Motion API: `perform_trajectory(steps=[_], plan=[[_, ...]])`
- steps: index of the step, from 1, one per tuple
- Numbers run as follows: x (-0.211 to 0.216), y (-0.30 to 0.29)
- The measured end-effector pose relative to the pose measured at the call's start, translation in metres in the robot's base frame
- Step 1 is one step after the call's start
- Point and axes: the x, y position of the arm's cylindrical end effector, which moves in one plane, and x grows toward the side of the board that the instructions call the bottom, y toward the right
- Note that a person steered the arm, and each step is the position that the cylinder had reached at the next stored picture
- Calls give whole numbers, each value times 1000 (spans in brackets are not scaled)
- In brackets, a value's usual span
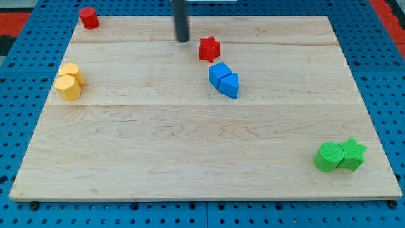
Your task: Move the red star slightly to the left side of the board
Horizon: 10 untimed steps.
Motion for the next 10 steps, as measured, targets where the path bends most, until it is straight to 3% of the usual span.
perform_trajectory(steps=[1, 2, 4, 7, 10], plan=[[0, 93], [65, 107], [56, 32], [16, 0], [30, -70]])
